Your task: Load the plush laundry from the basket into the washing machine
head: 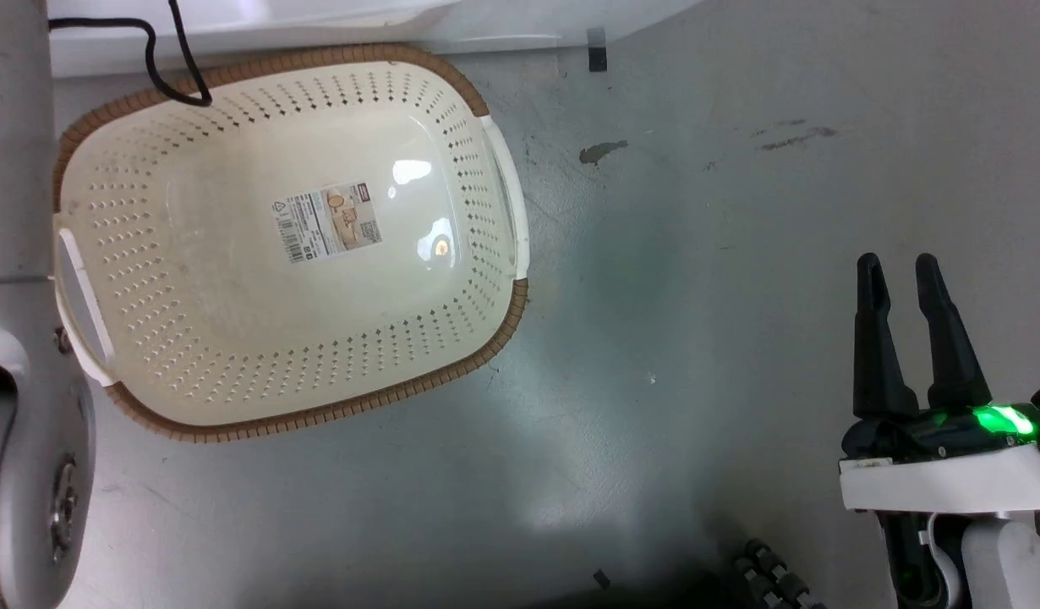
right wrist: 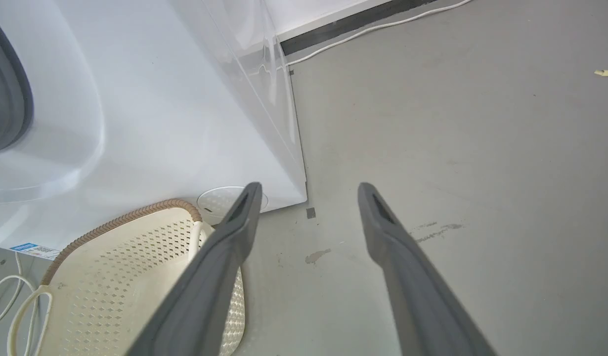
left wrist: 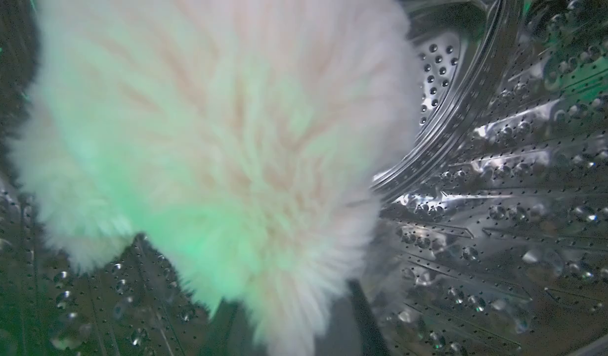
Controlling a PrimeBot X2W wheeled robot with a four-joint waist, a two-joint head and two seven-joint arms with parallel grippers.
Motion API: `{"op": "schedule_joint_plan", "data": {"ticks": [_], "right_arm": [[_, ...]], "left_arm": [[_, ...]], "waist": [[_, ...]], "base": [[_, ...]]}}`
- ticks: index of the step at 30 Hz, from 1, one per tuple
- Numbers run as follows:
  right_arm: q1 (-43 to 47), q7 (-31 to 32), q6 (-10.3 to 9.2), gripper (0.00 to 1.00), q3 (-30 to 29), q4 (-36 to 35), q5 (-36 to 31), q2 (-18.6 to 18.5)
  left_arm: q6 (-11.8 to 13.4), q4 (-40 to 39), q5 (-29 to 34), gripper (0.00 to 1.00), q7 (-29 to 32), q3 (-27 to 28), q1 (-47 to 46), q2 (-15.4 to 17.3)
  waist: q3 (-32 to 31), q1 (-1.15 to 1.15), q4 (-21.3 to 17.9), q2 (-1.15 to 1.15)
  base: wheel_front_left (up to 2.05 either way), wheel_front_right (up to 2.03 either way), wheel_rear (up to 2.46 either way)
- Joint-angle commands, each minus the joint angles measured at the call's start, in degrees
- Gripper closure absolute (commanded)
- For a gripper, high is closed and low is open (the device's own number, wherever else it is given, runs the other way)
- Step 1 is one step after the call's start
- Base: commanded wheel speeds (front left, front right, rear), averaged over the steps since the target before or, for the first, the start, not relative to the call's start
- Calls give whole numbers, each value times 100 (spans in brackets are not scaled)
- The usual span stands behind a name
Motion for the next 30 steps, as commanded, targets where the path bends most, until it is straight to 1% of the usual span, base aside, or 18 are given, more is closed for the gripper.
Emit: {"op": "schedule_joint_plan", "data": {"ticks": [1, 3, 4, 5, 6, 13, 18, 23, 30], "right_arm": [[-73, -25, 5, 0, 4, -40, 2, -4], [-76, -25, 5, 0, 1, -45, 2, -4], [-84, -25, 5, 0, -16, -57, 4, -4], [-84, -25, 5, 0, -16, -57, 4, -4], [-89, -25, 5, 0, -25, -63, 5, -4], [-135, -25, 5, 0, -68, -67, -31, -4], [-152, -25, 5, 0, -121, -52, -139, -4], [-161, -25, 5, 0, -199, -3, -272, -4], [-91, -25, 5, 0, -263, 110, -533, -4]], "left_arm": [[25, 94, -34, 100, -2, 24, -190, 13], [47, 181, -70, 100, 30, 51, -239, 2], [76, 337, -81, 34, 55, 44, -328, -13], [76, 337, -81, 34, 55, 44, -328, -13], [80, 414, -87, 0, 64, 34, -368, -25], [-14, 817, -169, 0, 4, -35, -482, -137], [-94, 981, -344, 0, -43, 10, -365, -312], [-219, 1076, -543, 0, -65, 78, 84, -506], [-324, 817, -683, 0, -68, 165, 964, -735]], "waist": [[59, -1, -2, 0], [76, -1, -2, 0], [105, -1, 11, 0], [105, -1, 11, 0], [116, -1, 20, 0], [47, -1, 111, 0], [-145, -1, 272, 0], [-529, -1, 440, 0], [-1176, -1, 700, 0]], "base": [[0, 0, 0], [0, 0, 0], [0, 0, 0], [0, 0, 0], [0, 0, 0], [0, 0, 0], [0, 0, 0], [0, 0, 0], [0, 0, 0]]}}
